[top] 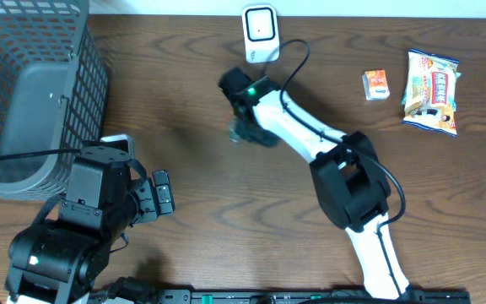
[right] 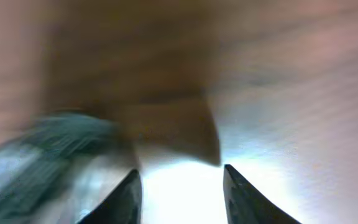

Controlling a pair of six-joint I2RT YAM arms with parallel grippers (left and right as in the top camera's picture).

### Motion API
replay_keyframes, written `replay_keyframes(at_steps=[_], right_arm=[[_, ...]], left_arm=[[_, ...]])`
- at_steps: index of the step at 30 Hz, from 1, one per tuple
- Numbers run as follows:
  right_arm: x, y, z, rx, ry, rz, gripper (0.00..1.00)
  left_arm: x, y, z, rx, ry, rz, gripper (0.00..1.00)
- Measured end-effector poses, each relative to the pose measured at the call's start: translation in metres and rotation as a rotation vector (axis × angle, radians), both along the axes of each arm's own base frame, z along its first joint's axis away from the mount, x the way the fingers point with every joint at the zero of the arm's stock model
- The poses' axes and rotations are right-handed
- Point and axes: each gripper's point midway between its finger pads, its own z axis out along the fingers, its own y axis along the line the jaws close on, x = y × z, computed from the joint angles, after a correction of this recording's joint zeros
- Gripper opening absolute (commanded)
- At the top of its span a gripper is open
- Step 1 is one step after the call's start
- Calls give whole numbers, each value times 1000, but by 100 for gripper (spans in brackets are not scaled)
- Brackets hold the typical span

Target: Scan the item barcode

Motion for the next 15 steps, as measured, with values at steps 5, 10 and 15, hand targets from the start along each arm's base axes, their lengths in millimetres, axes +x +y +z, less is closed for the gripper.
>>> replay_keyframes(at_steps=[5, 10, 15], right_arm=[[-15, -41, 5, -76, 114, 1, 37], [-12, -43, 34, -40, 76, 24, 51], [-11, -34, 72, 11, 1, 69, 70]], left_arm=[[0, 0, 0, 0, 0, 1, 98], [0, 0, 0, 0, 0, 1, 98], [0, 0, 0, 0, 0, 0, 98]])
